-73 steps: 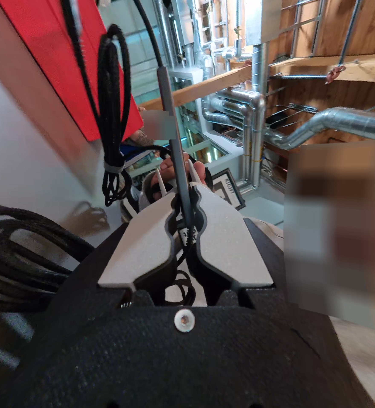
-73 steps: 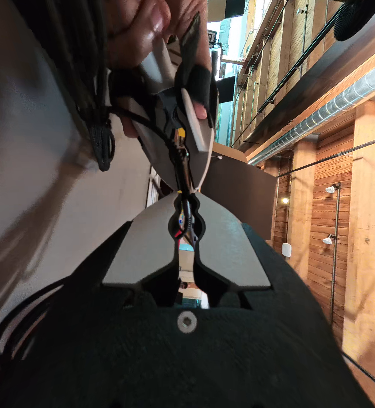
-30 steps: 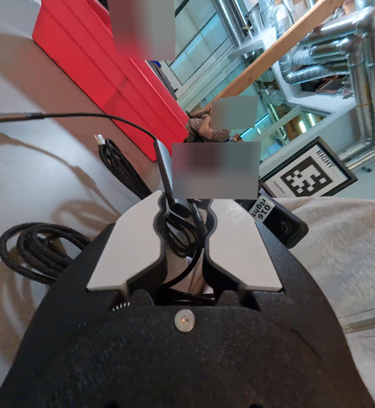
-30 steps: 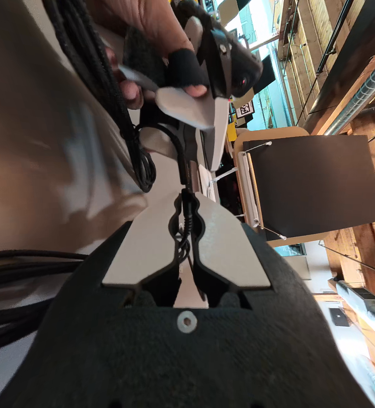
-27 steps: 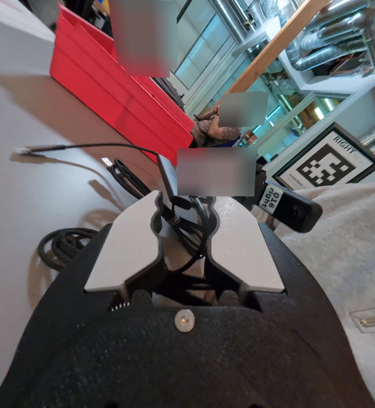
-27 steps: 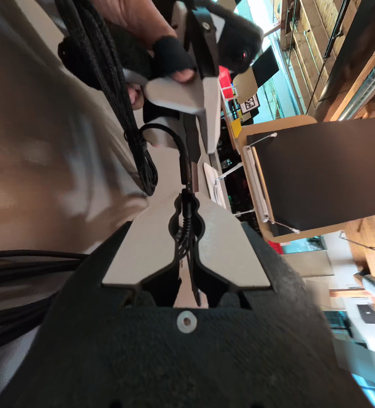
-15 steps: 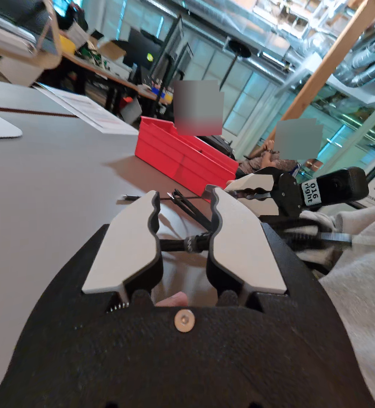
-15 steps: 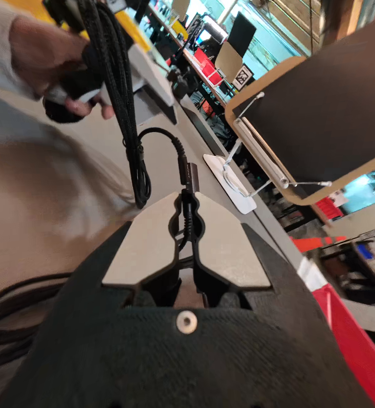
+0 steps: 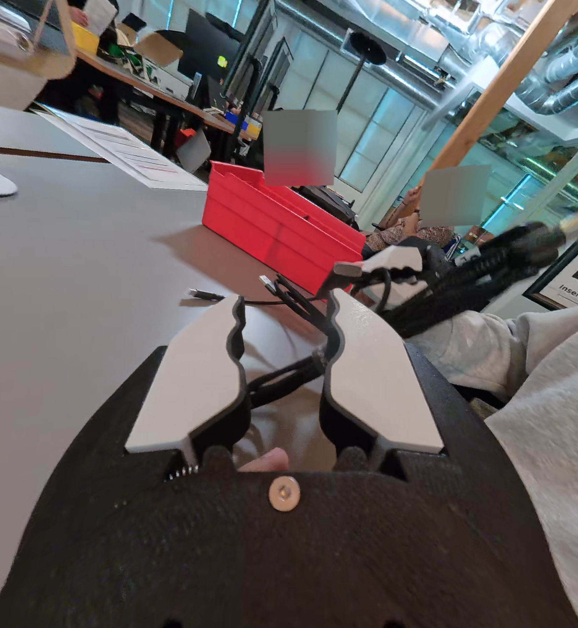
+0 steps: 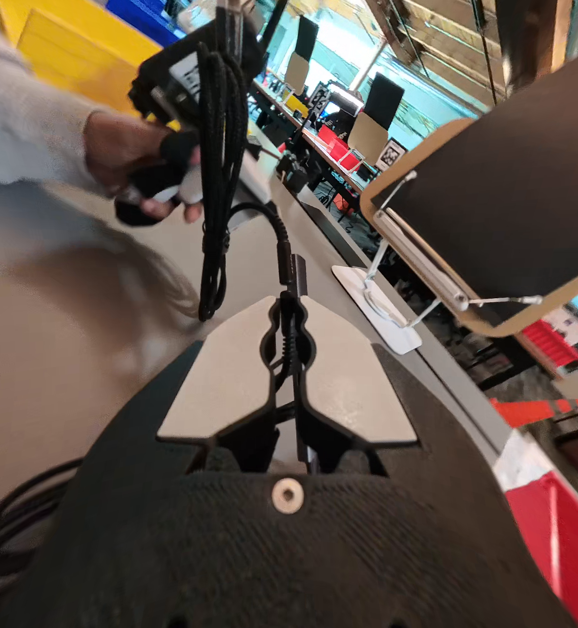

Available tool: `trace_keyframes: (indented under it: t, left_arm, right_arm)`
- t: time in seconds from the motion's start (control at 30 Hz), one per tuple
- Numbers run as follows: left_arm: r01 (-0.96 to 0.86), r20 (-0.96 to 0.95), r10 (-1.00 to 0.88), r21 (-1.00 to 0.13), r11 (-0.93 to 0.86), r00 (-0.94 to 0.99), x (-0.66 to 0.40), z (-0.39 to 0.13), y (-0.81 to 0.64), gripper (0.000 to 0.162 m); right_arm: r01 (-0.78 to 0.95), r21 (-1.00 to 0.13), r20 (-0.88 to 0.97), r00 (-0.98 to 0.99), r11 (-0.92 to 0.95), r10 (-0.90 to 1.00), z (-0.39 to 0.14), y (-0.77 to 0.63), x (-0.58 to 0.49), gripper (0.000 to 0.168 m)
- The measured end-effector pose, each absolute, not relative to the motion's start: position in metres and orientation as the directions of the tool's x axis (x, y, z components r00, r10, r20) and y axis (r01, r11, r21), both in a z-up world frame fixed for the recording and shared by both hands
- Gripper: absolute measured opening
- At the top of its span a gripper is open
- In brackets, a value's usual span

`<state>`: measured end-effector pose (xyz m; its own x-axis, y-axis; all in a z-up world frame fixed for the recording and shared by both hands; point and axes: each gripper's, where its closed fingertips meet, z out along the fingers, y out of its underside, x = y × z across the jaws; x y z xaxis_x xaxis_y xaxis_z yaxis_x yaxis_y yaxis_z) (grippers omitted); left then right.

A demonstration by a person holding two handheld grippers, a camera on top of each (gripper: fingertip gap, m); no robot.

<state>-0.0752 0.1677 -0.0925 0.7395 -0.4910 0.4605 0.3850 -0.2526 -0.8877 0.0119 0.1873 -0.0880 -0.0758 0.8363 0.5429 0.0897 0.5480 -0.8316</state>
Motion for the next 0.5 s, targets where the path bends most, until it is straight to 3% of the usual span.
trace_keyframes:
  t: [0.13,0.23,0.33,0.4,0.5]
  left_arm:
    - [0.4,0.486,-0.463,-0.874,-0.276,0.741,-0.103,-0.078,0.162,0.049]
    - [0.393,0.566,-0.481,-0.82,-0.417,0.67,-0.092,-0.079,0.155,0.049]
    - [0.368,0.643,-0.535,-0.759,-0.537,0.548,-0.055,-0.084,0.149,0.032]
    - [0.335,0.716,-0.521,-0.687,-0.645,0.465,-0.031,-0.097,0.146,0.033]
    - [0.309,0.755,-0.471,-0.631,-0.712,0.457,-0.016,-0.122,0.149,0.04]
  right_arm:
    - [0.084,-0.652,0.744,-0.119,0.754,0.657,-0.1,0.165,0.009,0.008]
    - [0.075,-0.467,0.869,-0.148,0.881,0.473,-0.112,0.146,0.006,0.008]
    - [0.078,-0.304,0.934,-0.169,0.949,0.313,-0.124,0.132,0.002,0.008]
    - [0.084,-0.239,0.956,-0.155,0.967,0.25,-0.124,0.129,0.001,0.008]
    - [0.088,-0.232,0.964,-0.109,0.969,0.241,-0.116,0.133,0.002,0.008]
